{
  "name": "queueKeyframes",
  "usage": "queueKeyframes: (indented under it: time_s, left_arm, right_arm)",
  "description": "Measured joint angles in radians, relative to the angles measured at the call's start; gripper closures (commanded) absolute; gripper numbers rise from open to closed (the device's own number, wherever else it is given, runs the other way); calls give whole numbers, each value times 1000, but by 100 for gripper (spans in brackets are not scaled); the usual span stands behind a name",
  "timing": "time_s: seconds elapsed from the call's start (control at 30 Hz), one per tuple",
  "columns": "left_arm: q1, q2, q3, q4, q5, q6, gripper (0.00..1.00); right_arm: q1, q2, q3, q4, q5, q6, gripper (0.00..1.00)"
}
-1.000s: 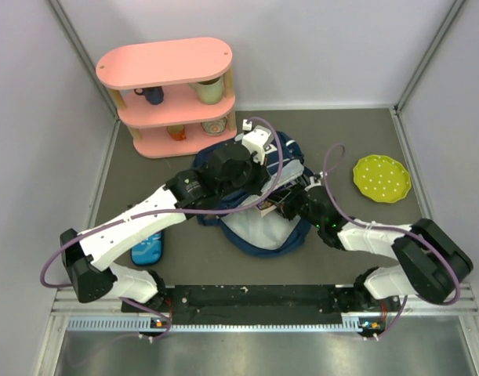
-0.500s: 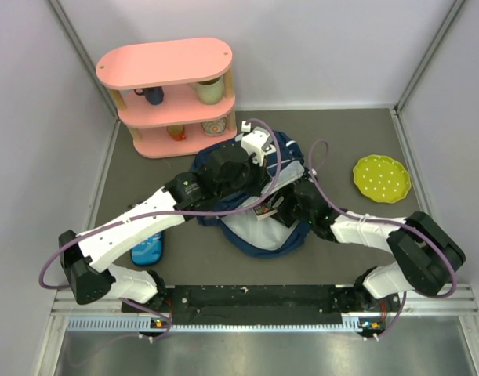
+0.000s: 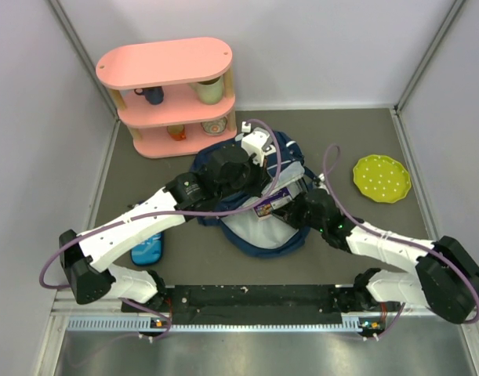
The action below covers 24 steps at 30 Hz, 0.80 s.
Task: Pack the student bag
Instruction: Place the book in the student bag.
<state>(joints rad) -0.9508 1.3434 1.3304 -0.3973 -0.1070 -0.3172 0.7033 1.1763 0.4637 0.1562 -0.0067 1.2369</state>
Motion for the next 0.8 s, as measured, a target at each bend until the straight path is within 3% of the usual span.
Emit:
queueKeyframes:
  time_s: [0.07, 0.5, 0.8]
  left_arm:
    - [0, 0, 0, 0, 5, -2, 100]
    - [0, 0, -26, 24, 36, -73, 100]
    - [0, 0, -27, 31, 41, -77, 100]
  right_arm:
    - [0, 18, 0, 29, 11, 3, 99]
    - [1, 301, 63, 382, -10, 66, 99]
    - [0, 322, 90, 360, -50, 77, 66]
